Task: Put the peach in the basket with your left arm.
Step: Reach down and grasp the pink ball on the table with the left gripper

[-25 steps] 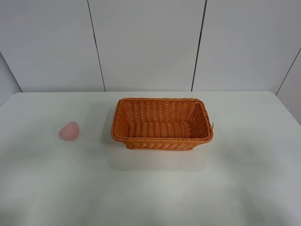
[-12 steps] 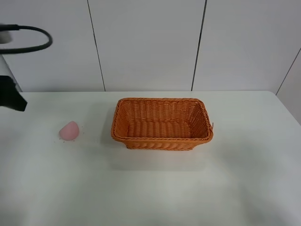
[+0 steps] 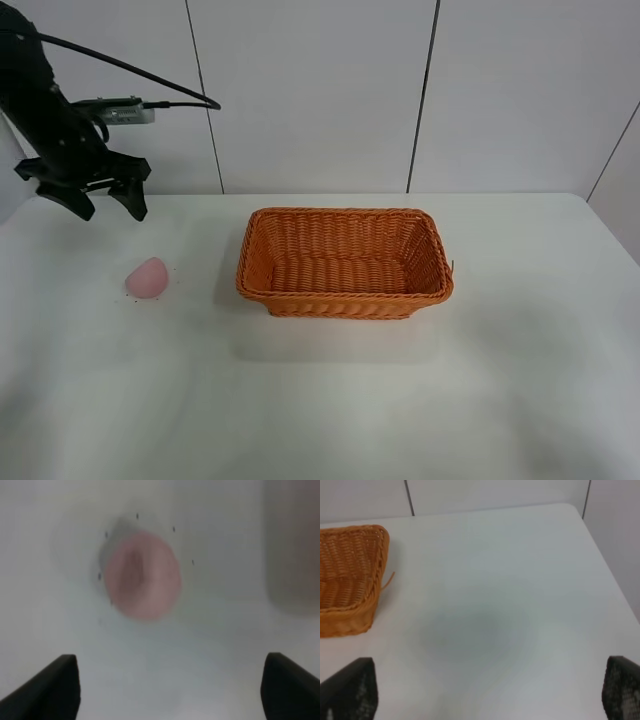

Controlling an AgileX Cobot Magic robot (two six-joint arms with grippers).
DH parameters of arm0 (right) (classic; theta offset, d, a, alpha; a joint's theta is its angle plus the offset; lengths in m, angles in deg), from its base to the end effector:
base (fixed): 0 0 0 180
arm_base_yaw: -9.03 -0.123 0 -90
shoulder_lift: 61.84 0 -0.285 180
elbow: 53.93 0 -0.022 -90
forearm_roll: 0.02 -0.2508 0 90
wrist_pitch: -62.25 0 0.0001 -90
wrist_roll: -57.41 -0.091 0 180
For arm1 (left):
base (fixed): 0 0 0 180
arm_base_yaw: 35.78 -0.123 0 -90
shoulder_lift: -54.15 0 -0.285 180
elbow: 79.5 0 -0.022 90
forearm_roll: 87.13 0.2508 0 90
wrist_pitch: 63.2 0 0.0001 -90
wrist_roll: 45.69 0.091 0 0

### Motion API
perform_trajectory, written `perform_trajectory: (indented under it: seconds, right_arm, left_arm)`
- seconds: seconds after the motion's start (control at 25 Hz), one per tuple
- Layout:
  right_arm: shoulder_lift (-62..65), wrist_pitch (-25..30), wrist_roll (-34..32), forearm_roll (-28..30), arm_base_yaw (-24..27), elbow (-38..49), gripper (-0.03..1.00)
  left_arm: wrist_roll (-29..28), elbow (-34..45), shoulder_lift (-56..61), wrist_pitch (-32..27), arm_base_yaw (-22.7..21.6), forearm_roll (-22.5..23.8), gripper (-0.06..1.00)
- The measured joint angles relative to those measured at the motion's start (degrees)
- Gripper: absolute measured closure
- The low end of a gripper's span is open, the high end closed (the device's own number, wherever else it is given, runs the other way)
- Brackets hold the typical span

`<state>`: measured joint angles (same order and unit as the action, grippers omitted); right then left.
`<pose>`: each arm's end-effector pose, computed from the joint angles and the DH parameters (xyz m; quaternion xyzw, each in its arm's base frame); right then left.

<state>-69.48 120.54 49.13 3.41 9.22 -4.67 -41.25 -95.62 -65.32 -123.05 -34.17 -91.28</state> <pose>-0.0022 -0.0046 0.2776 0.0627 0.8416 0.0079 0.5364 0.4152 -0.0174 0.2477 0.0388 0.9880 -0.0300 0.1468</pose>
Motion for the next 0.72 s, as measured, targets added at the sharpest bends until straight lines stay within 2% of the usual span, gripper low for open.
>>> perform_trajectory:
  seconds: [0.2, 0.72]
  right_arm:
    - [0.0, 0.0, 0.0, 0.0, 0.0, 0.0, 0.27]
    - [0.0, 0.0, 0.0, 0.0, 0.0, 0.0, 0.27]
  left_arm:
    - [0.0, -5.53, -9.35, -0.33, 0.0, 0.0, 0.1]
    - [0.0, -5.93, -18.33, 0.06, 0.0, 0.0, 0.1]
